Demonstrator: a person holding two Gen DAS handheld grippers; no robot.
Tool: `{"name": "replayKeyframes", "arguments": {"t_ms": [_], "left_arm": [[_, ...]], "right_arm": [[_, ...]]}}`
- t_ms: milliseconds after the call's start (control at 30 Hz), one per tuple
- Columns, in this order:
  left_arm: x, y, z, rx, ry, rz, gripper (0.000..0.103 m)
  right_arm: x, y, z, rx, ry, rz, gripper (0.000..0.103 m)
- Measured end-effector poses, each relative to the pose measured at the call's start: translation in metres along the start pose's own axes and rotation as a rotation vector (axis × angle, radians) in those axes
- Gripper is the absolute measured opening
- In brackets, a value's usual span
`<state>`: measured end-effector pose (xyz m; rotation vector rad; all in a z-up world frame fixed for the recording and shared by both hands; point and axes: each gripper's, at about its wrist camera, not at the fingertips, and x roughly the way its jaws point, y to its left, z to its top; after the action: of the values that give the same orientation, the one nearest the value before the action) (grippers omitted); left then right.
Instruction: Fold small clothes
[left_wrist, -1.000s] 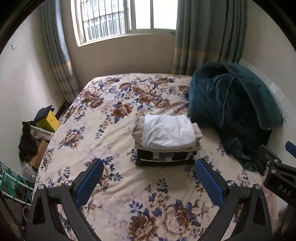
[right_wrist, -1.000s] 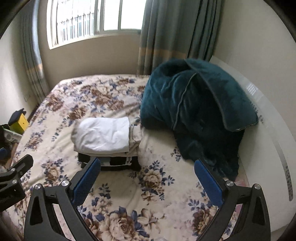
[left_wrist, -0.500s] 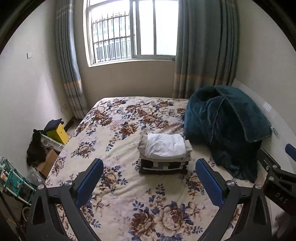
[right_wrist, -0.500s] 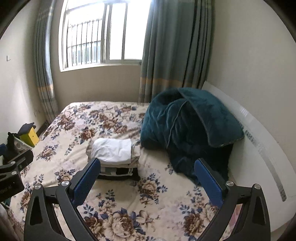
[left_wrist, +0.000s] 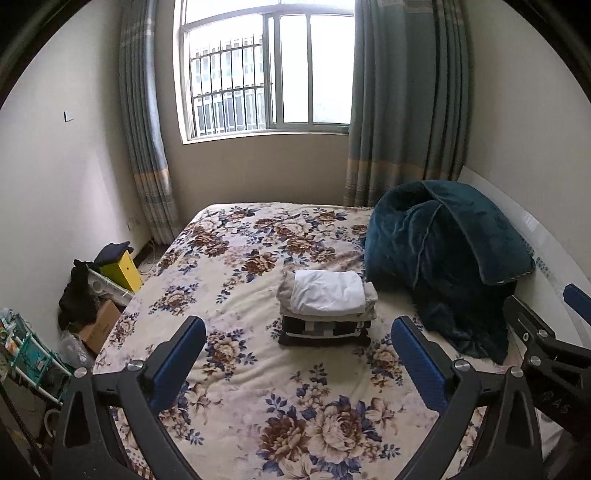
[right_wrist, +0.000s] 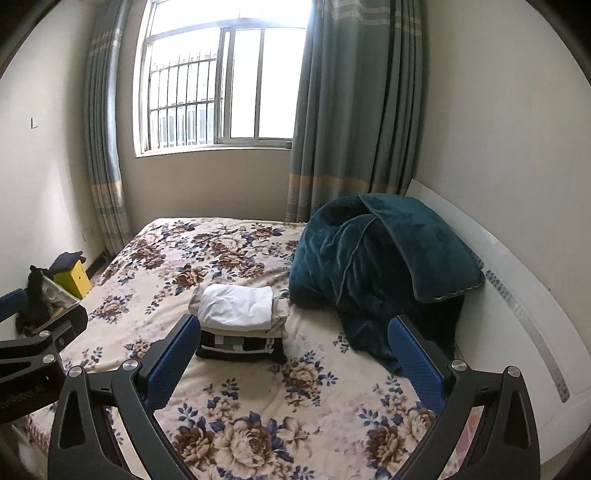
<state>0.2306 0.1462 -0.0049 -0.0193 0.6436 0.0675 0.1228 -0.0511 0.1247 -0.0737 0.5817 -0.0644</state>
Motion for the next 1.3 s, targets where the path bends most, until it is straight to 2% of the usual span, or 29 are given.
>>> {"name": "replayKeyframes", "arguments": {"t_ms": [433,1300], "left_arm": [[-0.014,0.004,-0.002,-0.019,-0.005,0.019,0.103],[-0.016,0.000,0.000,-0.021,-0.015,0.029,0.103]], "right_arm": [[-0.004,-0.003,-0.004,-0.003,-0.004,0.015,0.103],[-0.007,0.002,-0.005,-0.001,-0.004,0.025,0.103]]}}
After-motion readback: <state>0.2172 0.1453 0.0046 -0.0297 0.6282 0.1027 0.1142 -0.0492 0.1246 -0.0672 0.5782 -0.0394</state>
